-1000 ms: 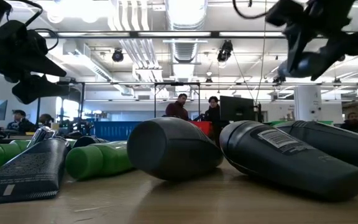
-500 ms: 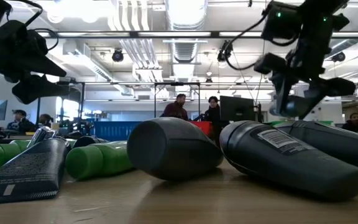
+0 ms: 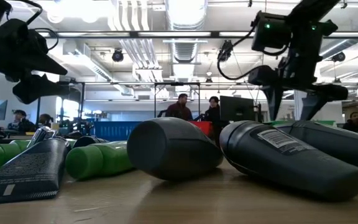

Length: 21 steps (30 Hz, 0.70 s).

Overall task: Pick & Place Travel size toiletries
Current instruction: Put the green shampoo into the blue bin

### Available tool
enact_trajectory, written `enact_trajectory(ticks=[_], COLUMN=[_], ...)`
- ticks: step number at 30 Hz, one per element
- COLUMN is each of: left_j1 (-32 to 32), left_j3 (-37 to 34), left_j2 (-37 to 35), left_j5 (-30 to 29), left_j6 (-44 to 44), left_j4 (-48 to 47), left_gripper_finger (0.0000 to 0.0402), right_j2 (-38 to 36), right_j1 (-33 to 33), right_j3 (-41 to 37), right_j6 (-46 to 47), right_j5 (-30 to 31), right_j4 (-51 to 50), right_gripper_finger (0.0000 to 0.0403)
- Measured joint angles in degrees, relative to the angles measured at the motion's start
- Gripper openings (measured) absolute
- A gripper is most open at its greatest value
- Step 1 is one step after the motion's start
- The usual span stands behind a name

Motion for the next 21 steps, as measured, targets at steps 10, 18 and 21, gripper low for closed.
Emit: enact_trajectory(ticks=[10,18,21], left_j1=[0.0,0.0,0.0], left_j3=[-0.1,-0.2,-0.1], left_j2=[0.0,0.0,0.0], left_j5=[0.2,-5.7,-6.0], left_j6=[-25.8,-33.9,-37.8], left_j4=[2.2,2.4,2.7], left_gripper_finger=[0.0305,0.0305,0.0305], right_j2=[-0.6,-0.3,-0.3], right_j1=[0.8,3.8,5.4], right_j3=[6.5,11.6,14.0], right_j6=[-3.4,-4.4,-6.2], right_j5=[2.3,2.8,2.7], right_j4=[-1.4,-2.4,-5.1], right_gripper_finger=[0.0362,0.0363,0.0363])
